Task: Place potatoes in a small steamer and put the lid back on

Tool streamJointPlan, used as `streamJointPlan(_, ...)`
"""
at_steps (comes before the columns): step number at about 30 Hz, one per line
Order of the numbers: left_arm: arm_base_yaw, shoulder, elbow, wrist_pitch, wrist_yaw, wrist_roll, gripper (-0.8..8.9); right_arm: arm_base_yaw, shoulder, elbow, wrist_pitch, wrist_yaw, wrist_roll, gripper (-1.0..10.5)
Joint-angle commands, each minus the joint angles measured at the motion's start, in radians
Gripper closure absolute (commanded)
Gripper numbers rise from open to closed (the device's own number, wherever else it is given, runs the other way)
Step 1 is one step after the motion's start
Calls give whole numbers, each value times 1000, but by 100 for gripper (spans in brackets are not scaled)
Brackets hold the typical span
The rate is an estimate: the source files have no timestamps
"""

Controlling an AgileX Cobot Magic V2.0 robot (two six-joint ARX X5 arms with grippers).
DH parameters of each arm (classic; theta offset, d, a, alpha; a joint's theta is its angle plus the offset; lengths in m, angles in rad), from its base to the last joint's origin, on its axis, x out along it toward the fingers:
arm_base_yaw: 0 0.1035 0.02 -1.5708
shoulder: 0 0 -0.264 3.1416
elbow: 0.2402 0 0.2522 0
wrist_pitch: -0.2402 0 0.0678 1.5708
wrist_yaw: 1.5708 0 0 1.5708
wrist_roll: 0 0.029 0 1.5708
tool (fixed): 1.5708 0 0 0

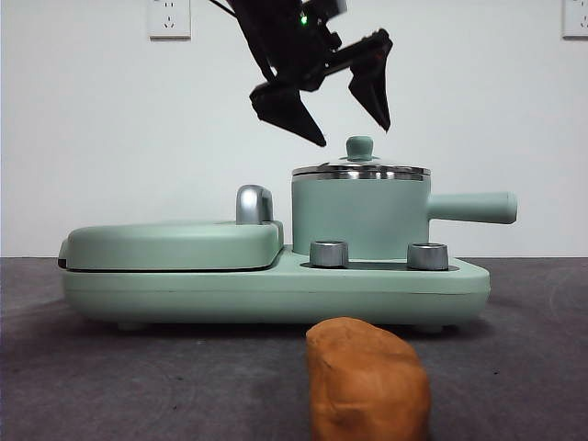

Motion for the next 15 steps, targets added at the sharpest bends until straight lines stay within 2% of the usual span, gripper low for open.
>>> streamJointPlan(1,-10,44,30,16,-3,17,315,4,4,15,6,0,0,442)
streamJointPlan(5,-12,55,30,35,-2,85,323,4,4,15,4,0,0,442)
streamJointPlan(7,-13,55,30,53,5,87,329,4,5,15,4,0,0,442)
streamJointPlan(10,-13,55,30,55,6,87,497,4,5,15,4,0,0,442)
streamJointPlan(15,-13,56,30,55,6,90,508,4,5,15,4,0,0,442)
